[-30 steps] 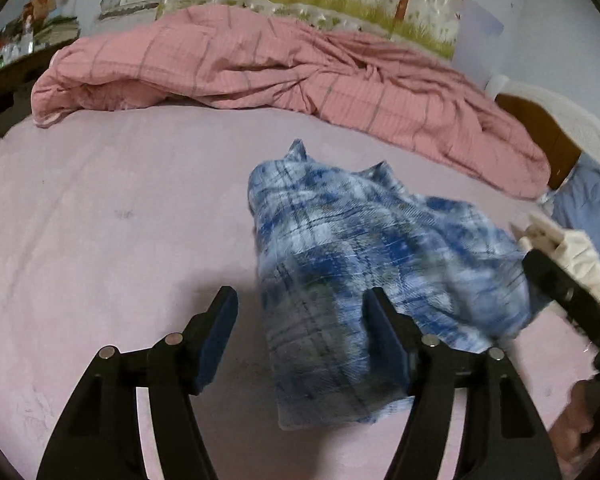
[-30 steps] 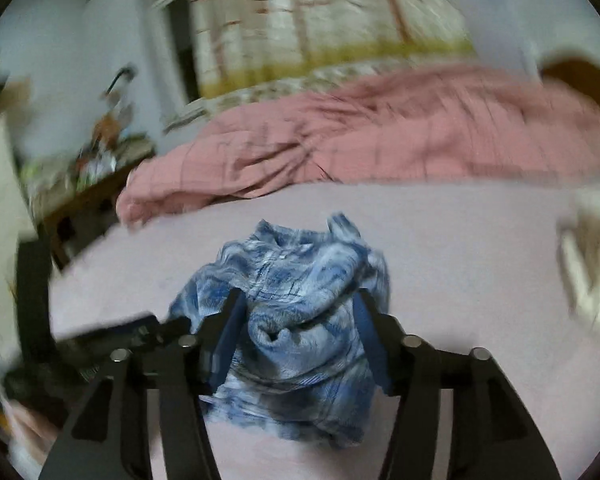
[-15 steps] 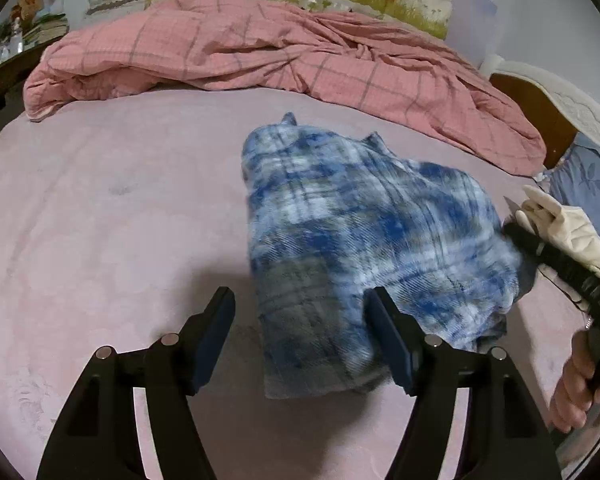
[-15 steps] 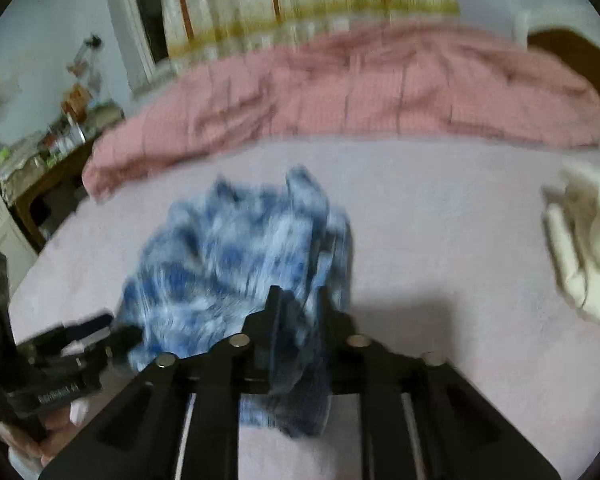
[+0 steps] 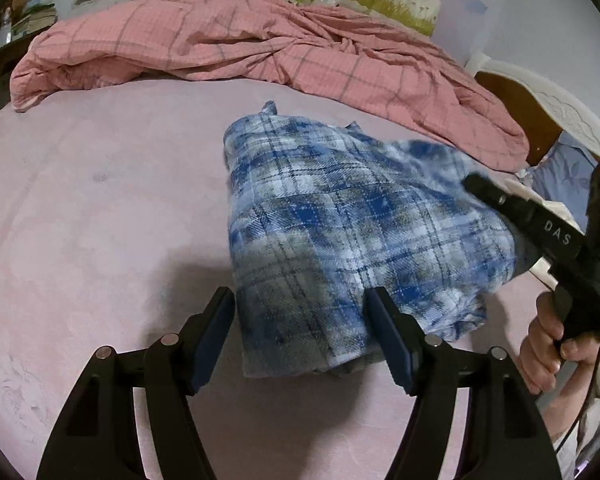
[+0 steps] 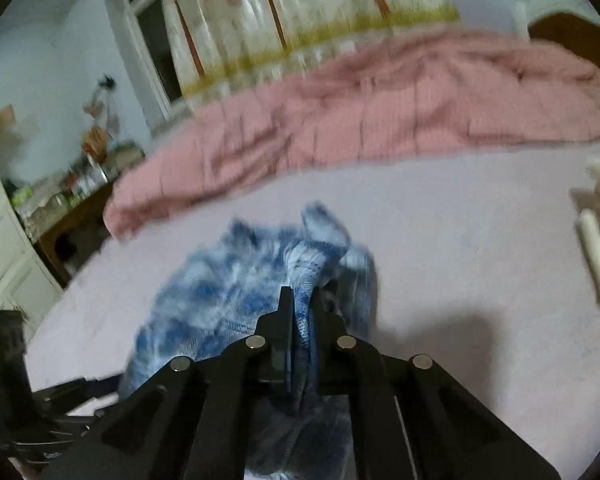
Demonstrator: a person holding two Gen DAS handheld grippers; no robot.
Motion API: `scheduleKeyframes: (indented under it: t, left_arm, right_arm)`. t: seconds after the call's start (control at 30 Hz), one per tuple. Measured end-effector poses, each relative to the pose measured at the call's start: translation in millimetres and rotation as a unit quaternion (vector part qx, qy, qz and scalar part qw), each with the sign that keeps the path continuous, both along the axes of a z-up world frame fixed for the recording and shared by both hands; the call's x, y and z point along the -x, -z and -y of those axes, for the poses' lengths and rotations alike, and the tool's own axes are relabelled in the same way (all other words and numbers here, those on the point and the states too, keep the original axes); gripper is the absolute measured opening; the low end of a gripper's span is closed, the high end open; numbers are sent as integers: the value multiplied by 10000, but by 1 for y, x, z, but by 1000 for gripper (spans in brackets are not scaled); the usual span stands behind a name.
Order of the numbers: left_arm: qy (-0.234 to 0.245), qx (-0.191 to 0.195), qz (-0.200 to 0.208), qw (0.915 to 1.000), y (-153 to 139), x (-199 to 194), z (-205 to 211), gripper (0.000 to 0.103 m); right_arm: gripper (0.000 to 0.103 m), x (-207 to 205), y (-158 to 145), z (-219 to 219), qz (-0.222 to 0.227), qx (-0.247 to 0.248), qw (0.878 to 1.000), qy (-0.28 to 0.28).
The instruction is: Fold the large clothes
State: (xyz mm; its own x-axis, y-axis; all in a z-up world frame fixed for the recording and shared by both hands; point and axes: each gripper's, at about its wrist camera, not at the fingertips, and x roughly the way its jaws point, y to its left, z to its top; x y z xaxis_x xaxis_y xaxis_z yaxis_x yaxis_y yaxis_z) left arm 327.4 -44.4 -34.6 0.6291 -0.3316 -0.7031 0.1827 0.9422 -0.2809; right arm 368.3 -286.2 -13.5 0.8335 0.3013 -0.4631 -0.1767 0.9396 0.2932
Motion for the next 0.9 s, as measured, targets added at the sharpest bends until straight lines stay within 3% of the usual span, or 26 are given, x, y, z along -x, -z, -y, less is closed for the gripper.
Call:
scheduleKeyframes:
  t: [0.07, 0.17, 0.2, 0.27, 0.33, 0.4, 0.47, 0.6, 0.67, 0.7, 0.77, 0.8, 0.9]
  left_arm:
    - [23, -68, 82, 9999, 0, 1, 2, 68]
    - [-68, -225, 38, 9997, 4, -2, 2, 69]
    - [-45, -155, -14, 9999, 5, -3, 0, 69]
    - [-55, -28, -39, 10000, 3, -3, -3, 69]
    - [56, 162, 131, 9998, -4, 0, -6, 69]
    - [251, 588, 340, 9974, -10, 1, -14, 69]
    - [127, 802, 605, 9949, -17, 4, -25, 69]
    - [33, 895, 920, 9917, -27, 7, -33, 69]
    - [-5, 794, 825, 9934, -22, 2, -31, 69]
    - [-55, 613, 673, 9958, -18, -4, -27, 69]
    - [-261, -117, 168, 9994, -3, -18, -17, 74]
    - [-326, -297, -84, 9990, 7, -22, -15, 82]
    - [-408, -55, -395, 9984, 11, -26, -21, 82]
  right_arm:
    - [4, 2, -2, -2, 90, 469, 9981, 385]
    - [4, -6, 7, 0, -246, 989, 9903, 947]
    - [4, -6, 9, 5, -334, 918, 9904, 978]
    - [4, -1, 4, 20, -316, 294, 9956, 826]
    - [4, 11, -10, 26, -23, -84, 9985, 543]
    - [6, 24, -23, 23, 273, -211, 9993, 170]
    - [8, 31, -29, 16, 444, -328, 9982, -252]
    - [8, 27, -22, -6, 85, -283, 9954, -910]
    - [8, 22, -14, -22, -320, 123, 9942, -1020]
    - [8, 20, -8, -32, -575, 563, 9925, -925]
    - [8, 16, 0, -40, -760, 1144, 9888, -581]
    - [8, 11, 7, -38, -905, 1263, 9871, -381]
    - [8, -3, 18, -25, -1302, 854, 9871, -372]
